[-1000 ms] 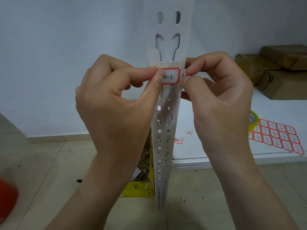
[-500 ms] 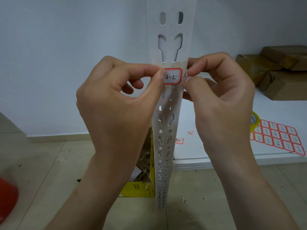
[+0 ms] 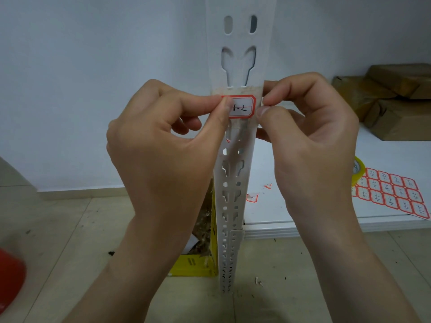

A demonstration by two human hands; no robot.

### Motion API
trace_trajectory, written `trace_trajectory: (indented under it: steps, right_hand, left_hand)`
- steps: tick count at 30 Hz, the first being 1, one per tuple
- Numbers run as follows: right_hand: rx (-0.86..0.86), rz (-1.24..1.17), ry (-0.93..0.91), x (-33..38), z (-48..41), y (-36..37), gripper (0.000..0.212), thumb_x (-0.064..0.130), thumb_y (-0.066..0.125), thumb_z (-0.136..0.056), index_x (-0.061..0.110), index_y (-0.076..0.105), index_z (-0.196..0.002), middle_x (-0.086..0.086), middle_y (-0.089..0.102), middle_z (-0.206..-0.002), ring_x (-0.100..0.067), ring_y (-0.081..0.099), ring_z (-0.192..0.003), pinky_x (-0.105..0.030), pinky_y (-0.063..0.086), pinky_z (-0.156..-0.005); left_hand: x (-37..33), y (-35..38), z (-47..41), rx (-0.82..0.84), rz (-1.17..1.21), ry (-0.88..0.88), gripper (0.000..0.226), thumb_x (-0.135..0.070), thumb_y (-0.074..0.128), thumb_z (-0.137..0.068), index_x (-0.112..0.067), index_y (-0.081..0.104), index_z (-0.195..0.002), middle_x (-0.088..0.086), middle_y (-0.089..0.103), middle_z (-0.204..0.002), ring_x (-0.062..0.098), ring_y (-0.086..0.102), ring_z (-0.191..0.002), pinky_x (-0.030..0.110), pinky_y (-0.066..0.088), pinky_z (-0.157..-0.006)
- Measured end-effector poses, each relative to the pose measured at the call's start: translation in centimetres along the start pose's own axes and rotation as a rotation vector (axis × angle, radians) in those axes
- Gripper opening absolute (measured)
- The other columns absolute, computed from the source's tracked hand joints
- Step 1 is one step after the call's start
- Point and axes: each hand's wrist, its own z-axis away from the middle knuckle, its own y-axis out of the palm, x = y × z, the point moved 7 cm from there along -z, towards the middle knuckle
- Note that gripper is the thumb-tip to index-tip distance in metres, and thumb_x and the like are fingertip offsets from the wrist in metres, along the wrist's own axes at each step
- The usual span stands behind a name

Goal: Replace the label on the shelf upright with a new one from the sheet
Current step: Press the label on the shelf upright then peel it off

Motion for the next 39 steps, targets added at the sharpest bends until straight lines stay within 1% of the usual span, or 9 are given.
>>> trace_trajectory:
  steps: [4,8,14,18,25,29,33,37,39]
  right_hand:
    - [-0.001,0.008,0.008,-0.01,0.02,-0.06,0.021,-0.009,0.061,-0.091,0.011,0.060,-0.086,-0.006,0.075,-0.104,-0.014,0.078,-0.080,-0.027,0.064,-0.063]
    - [0.002,0.011,0.002,-0.03,0.05,0.03,0.021,-0.009,0.061,-0.091,0.011,0.060,-0.086,-0.006,0.075,-0.103,-0.013,0.078,-0.080,-0.027,0.063,-0.064]
    - [-0.001,0.020,-0.003,-0.08,0.05,0.03,0.021,-0.010,0.060,-0.091,0.011,0.060,-0.086,-0.007,0.075,-0.104,-0.015,0.078,-0.079,-0.035,0.066,-0.065]
    - [-0.002,0.019,-0.011,0.04,0.01,0.10,0.022,-0.010,0.060,-0.091,0.012,0.060,-0.085,-0.005,0.075,-0.101,-0.013,0.078,-0.079,-0.032,0.065,-0.064]
    - [-0.004,0.007,-0.009,0.00,0.02,0.02,0.021,-0.009,0.060,-0.090,0.012,0.060,-0.085,-0.007,0.075,-0.103,-0.013,0.077,-0.077,-0.029,0.064,-0.062]
    - [-0.002,0.019,-0.002,-0.11,0.11,0.06,0.022,-0.010,0.060,-0.090,0.011,0.060,-0.085,-0.007,0.075,-0.103,-0.015,0.078,-0.078,-0.034,0.066,-0.064]
    - [0.000,0.023,0.000,0.00,0.09,0.01,0.020,-0.010,0.060,-0.091,0.010,0.060,-0.086,-0.005,0.075,-0.102,-0.014,0.078,-0.080,-0.033,0.066,-0.065]
    - [0.005,0.017,0.006,-0.02,0.13,0.04,0.020,-0.010,0.060,-0.091,0.010,0.060,-0.086,-0.005,0.075,-0.102,-0.016,0.078,-0.078,-0.034,0.066,-0.063]
    - [0.004,0.015,0.004,-0.01,0.13,0.05,0.021,-0.010,0.060,-0.091,0.010,0.060,-0.086,-0.005,0.075,-0.102,-0.017,0.078,-0.077,-0.034,0.065,-0.062]
  left_hand:
    - [0.04,-0.02,-0.07,0.018,0.003,0.004,0.011,-0.035,0.077,-0.099,-0.024,0.077,-0.096,-0.006,0.062,-0.078,-0.008,0.049,-0.071,0.003,0.037,-0.071]
    - [-0.20,0.00,-0.13,0.057,0.014,-0.011,0.007,-0.035,0.077,-0.098,-0.029,0.075,-0.097,-0.006,0.062,-0.077,0.007,0.051,-0.066,0.002,0.039,-0.069]
    - [0.08,0.27,-0.55,0.120,0.017,-0.064,0.006,-0.044,0.074,-0.098,-0.040,0.070,-0.099,-0.005,0.062,-0.076,0.005,0.054,-0.065,0.010,0.042,-0.065]
    - [0.09,0.26,-0.55,0.120,0.025,-0.084,0.006,-0.043,0.074,-0.098,-0.041,0.069,-0.096,-0.005,0.063,-0.077,0.009,0.055,-0.063,0.013,0.044,-0.063]
    - [-0.17,0.23,-0.32,0.079,0.017,-0.061,0.006,-0.038,0.074,-0.098,-0.036,0.069,-0.096,-0.008,0.061,-0.078,0.005,0.054,-0.065,0.005,0.042,-0.067]
    - [-0.35,0.02,-0.14,0.023,0.017,-0.011,0.009,-0.035,0.077,-0.098,-0.032,0.069,-0.095,-0.008,0.059,-0.077,0.003,0.053,-0.067,0.011,0.043,-0.067]
    - [-0.14,0.01,-0.08,0.006,0.015,-0.001,0.009,-0.036,0.078,-0.098,-0.032,0.071,-0.094,-0.008,0.061,-0.076,0.000,0.053,-0.068,0.023,0.047,-0.066]
    - [0.05,0.01,-0.31,0.042,0.036,-0.022,0.009,-0.033,0.078,-0.098,-0.024,0.076,-0.096,-0.005,0.064,-0.078,0.006,0.054,-0.065,0.007,0.042,-0.066]
    - [0.07,0.04,-0.36,0.062,0.039,-0.036,0.008,-0.034,0.077,-0.098,-0.026,0.075,-0.097,-0.005,0.065,-0.079,0.004,0.055,-0.066,0.005,0.041,-0.067]
